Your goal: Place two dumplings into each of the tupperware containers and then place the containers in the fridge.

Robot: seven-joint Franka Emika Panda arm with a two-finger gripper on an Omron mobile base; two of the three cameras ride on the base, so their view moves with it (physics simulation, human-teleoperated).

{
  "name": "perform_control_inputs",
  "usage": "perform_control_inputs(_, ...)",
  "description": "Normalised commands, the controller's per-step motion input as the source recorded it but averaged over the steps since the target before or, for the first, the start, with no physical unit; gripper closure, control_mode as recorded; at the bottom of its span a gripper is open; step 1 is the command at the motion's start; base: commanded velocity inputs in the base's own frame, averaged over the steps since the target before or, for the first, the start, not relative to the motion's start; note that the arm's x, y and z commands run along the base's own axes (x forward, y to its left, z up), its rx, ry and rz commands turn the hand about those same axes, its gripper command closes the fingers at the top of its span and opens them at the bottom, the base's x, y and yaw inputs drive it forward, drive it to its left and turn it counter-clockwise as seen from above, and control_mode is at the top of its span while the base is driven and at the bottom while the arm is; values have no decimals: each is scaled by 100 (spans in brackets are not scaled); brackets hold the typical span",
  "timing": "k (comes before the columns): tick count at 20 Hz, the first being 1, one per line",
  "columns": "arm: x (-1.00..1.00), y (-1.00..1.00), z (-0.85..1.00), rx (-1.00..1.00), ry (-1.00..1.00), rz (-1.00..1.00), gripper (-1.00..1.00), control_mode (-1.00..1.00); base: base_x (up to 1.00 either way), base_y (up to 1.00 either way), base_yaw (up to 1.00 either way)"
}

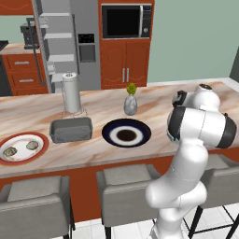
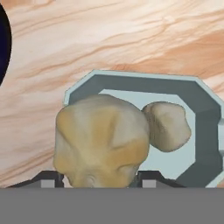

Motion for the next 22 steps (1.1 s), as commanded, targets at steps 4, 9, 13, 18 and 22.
perform_control_inputs(4,1,0,-31,0,0,0,100,-100,0,0,0)
perform_control_inputs(9,0,0,-31,0,0,0,100,-100,0,0,0)
perform_control_inputs(13,0,0,-14,0,0,0,100,-100,0,0,0)
perform_control_inputs(18,0,0,-7,0,1,0,-100,-100,0,0,0)
perform_control_inputs(22,0,0,0,0,0,0,-100,-100,0,0,0)
